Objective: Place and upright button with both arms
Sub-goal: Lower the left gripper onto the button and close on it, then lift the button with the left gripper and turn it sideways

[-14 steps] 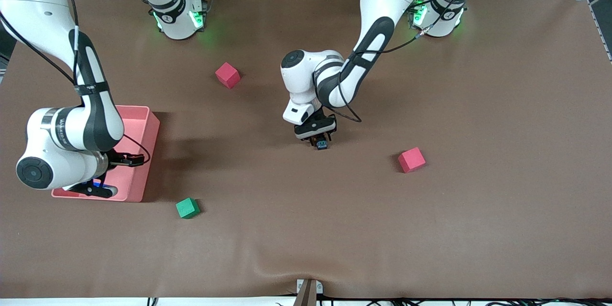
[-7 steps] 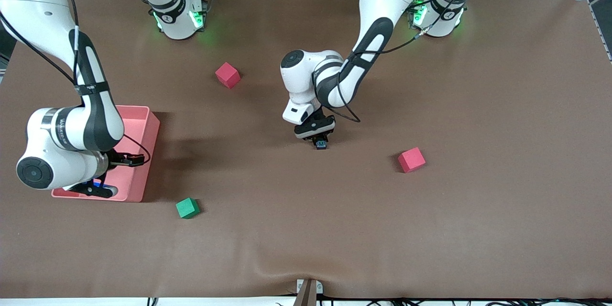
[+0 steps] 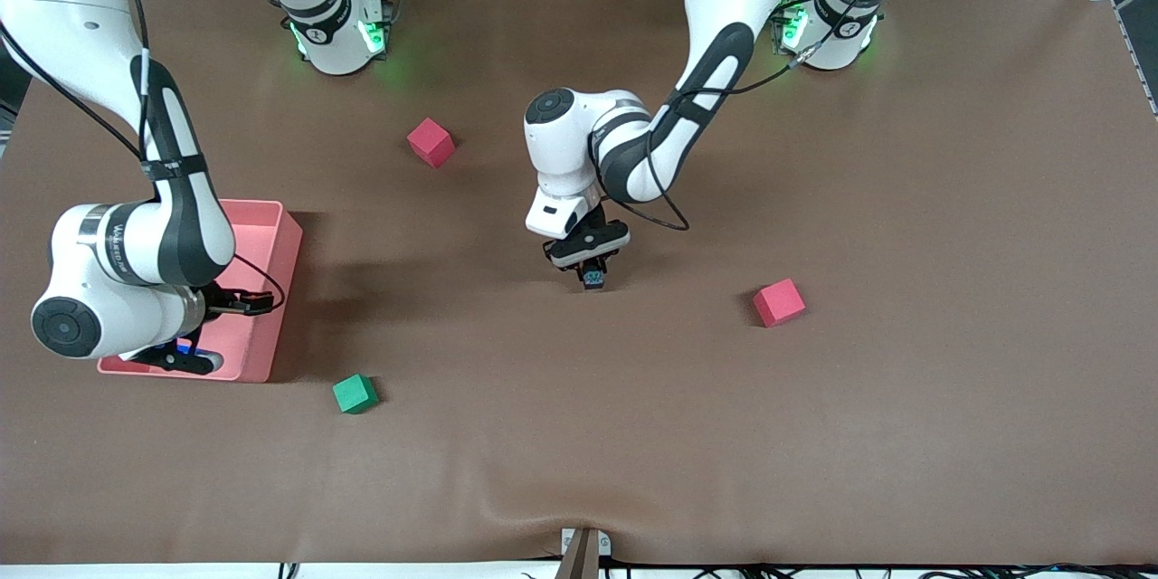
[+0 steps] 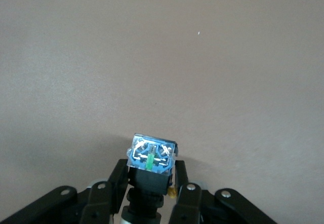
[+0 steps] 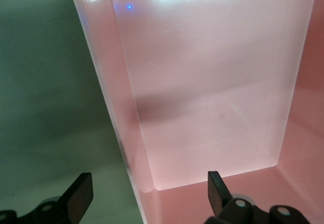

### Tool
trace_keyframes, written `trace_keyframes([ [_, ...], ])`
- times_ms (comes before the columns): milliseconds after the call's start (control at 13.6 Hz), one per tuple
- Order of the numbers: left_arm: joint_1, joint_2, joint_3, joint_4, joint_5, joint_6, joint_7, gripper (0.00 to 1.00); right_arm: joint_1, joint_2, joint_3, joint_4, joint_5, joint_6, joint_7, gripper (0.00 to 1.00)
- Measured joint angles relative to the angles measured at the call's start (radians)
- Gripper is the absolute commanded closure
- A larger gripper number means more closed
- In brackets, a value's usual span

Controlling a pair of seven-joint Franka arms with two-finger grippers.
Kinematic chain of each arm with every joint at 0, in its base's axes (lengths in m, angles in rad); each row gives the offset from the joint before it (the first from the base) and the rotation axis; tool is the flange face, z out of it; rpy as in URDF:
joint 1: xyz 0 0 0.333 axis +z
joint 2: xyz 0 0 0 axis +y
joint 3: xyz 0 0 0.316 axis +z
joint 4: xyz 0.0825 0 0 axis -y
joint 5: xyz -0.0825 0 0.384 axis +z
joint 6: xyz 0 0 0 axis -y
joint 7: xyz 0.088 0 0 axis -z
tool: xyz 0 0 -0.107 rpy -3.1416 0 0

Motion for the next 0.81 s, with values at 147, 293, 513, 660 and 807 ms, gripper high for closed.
trace_keyframes([
  [147,0.016,-0.016,0.001,0.014,-0.075,0.000,0.008,1.00,0.000,0.000,0.000,0.000,0.000,0.000,0.000,0.00],
  [293,0.028,-0.029,0.001,0.020,-0.155,0.000,0.015,1.00,0.000,0.000,0.000,0.000,0.000,0.000,0.000,0.00],
  [513,0.048,-0.044,0.001,0.047,-0.293,0.001,0.045,1.00,0.000,0.000,0.000,0.000,0.000,0.000,0.000,0.00],
  [660,0.058,-0.048,0.001,0.074,-0.406,0.001,0.052,1.00,0.000,0.000,0.001,0.000,0.000,0.000,0.000,0.00],
  [807,0.070,-0.048,0.002,0.097,-0.515,0.001,0.075,1.00,0.000,0.000,0.001,0.000,0.000,0.000,0.000,0.00],
])
